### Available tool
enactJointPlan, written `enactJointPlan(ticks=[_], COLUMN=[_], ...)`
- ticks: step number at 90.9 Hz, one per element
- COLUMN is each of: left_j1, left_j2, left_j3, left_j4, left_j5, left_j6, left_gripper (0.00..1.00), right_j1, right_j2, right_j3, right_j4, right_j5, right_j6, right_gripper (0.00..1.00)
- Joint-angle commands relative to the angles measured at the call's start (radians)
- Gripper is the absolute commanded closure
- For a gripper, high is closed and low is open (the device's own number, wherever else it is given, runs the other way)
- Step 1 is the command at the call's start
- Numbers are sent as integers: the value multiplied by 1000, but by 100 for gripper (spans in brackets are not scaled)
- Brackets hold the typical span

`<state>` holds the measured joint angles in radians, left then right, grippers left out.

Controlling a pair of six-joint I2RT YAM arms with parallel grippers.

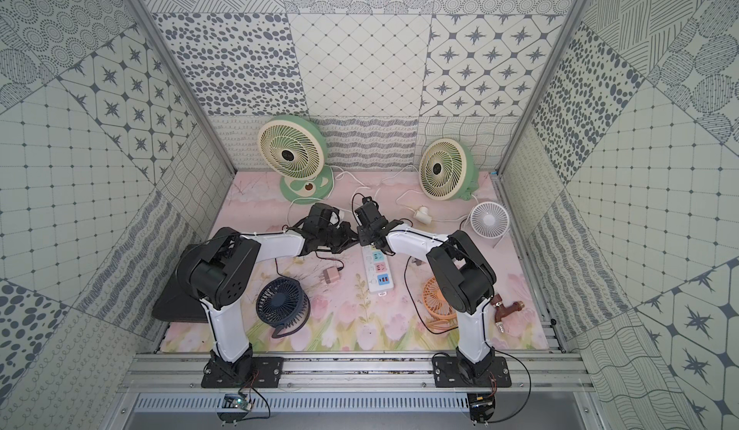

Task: Unplug the desk fan from the power strip
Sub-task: Remove the plug from the socket.

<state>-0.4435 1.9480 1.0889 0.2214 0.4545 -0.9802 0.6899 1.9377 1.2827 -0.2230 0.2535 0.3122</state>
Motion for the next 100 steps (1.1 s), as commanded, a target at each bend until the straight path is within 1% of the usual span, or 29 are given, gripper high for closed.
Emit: enactJointPlan(ticks=[1, 21, 35, 51, 58, 63, 76, 86, 90, 100], left_j1=[3, 3, 4, 3, 2, 3, 3, 3, 1, 4], left_j2=[26, 70, 75, 67, 63, 60, 56, 56, 56, 49], left_j3=[25, 40, 31, 9, 0, -10, -33, -40, -44, -50], left_j4=[45, 38, 39, 39, 37, 38, 39, 39, 36, 25], left_j5=[39, 45, 49, 44, 42, 41, 33, 30, 29, 21], left_j6=[-11, -16, -22, -23, -23, -22, -22, -24, -25, -20], left_gripper=[100, 100, 100, 100, 100, 100, 100, 100, 100, 100], right_j1=[5, 4, 16, 76, 75, 56, -24, -16, 4, 68], right_j2=[-13, -13, -14, 0, 0, -11, -49, -45, -36, -16], right_j3=[-22, -21, -17, 20, 21, 8, -66, -60, -44, 2], right_j4=[46, 48, 53, 30, 24, 25, 87, 104, 97, 63], right_j5=[-18, -21, -25, 80, 88, 69, -74, -97, -76, 44], right_j6=[28, 29, 29, -41, -40, -18, 90, 91, 72, -13], right_gripper=[100, 100, 100, 100, 100, 100, 100, 100, 100, 100])
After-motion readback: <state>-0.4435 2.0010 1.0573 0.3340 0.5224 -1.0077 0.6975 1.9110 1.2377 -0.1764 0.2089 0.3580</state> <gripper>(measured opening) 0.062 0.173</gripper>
